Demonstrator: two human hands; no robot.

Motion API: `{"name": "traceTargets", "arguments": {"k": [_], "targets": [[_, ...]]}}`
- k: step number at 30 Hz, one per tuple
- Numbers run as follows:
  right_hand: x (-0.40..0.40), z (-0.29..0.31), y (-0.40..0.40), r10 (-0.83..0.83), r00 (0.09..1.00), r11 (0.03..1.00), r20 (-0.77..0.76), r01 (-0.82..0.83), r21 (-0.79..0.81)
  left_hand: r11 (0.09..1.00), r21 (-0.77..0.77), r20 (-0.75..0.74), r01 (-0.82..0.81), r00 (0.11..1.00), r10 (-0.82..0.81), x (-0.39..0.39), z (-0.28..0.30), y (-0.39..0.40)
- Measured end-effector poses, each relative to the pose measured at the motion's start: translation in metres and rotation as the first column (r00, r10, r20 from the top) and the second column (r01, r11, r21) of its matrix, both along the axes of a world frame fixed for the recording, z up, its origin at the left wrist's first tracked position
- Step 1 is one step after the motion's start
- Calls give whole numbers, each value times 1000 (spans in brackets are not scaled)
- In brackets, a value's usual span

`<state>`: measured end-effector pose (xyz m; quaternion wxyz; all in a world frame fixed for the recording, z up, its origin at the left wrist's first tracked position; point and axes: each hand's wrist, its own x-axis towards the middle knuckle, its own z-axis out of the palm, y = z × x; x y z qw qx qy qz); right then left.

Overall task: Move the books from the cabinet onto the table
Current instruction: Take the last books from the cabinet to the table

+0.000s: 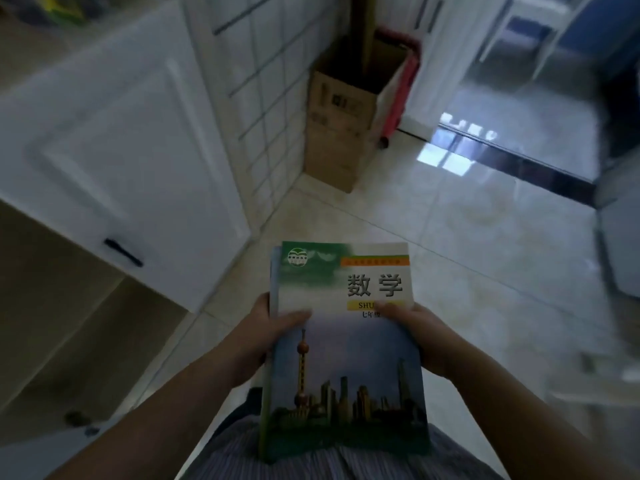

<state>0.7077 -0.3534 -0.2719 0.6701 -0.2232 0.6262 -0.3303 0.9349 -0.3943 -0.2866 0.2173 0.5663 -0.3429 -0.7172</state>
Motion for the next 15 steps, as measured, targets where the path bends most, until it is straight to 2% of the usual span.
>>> {"name": "traceTargets", "arguments": {"k": [4,7,11,15], "targets": [[-73,0,71,-147,988,988,-40,145,-51,976,-82,65,202,978,-197,-83,-5,42],[-109,-3,108,-218,966,973,-137,205,-101,967,-95,77,237,970,-230,-126,-10,62],[-176,-1,177,-392,876,918,-282,351,-185,918,-127,64,376,926,-371,-208,-12,103],[-216,-5,241,-550,788,835,-278,511,-205,853,-153,71,498,867,-493,-271,-14,135]]}}
